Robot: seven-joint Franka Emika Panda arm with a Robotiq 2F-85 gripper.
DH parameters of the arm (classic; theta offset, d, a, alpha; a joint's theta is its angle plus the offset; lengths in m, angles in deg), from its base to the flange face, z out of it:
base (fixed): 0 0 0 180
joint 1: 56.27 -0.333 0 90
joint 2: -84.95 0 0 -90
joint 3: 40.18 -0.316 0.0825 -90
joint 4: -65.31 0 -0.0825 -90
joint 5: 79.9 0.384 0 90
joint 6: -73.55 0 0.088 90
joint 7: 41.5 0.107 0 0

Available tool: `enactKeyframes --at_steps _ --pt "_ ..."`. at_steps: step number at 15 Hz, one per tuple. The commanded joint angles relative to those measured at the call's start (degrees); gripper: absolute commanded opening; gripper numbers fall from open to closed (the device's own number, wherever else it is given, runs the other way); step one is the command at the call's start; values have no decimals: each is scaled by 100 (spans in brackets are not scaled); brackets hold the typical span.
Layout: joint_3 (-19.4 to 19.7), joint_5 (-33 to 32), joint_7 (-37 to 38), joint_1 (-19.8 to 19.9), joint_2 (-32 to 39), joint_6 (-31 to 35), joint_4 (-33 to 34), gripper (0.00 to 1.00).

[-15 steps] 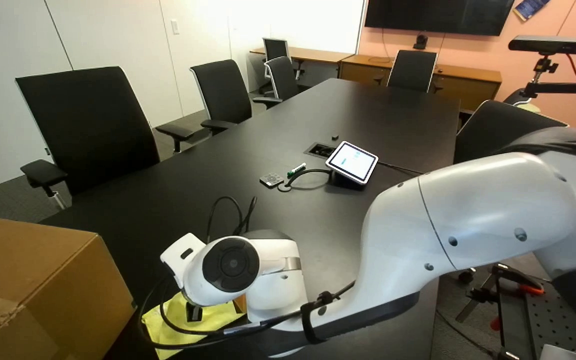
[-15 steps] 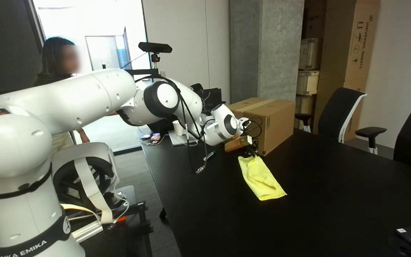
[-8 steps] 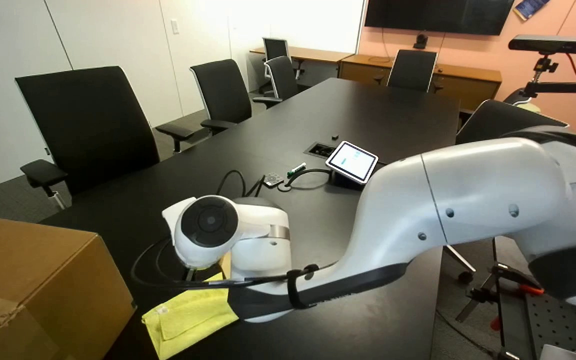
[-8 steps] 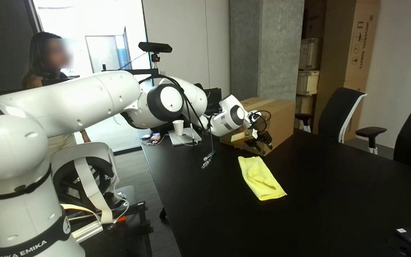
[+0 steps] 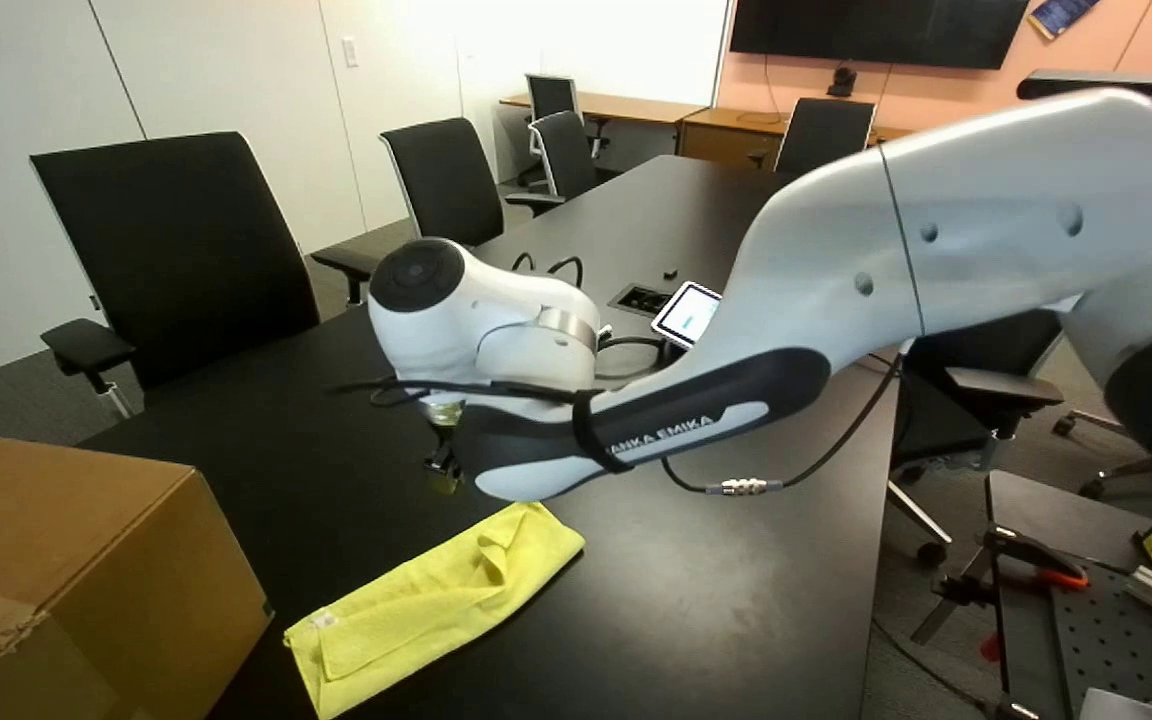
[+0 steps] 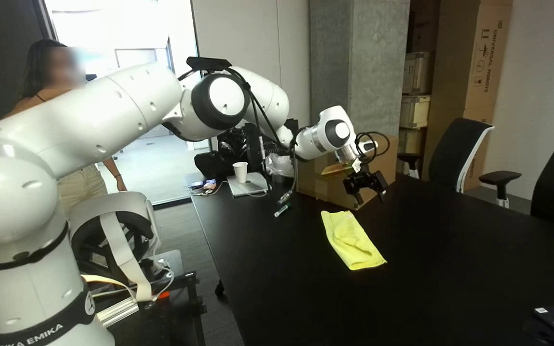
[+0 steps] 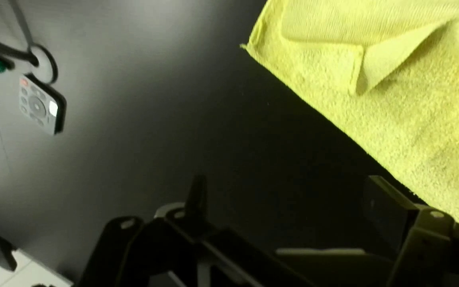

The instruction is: Fold the towel in half

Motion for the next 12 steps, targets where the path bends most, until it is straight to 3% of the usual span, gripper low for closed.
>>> enactKeyframes --at_steps 1,4,5,12 --pt "-261 428 -96 95 -1225 -435 -1380 100" --pt "-318 732 -112 179 -1925 -527 -2146 100" --pt "-773 420 79 485 -2207 -536 -2371 100" --pt "-1562 675 -65 1381 -3869 -268 -4201 100"
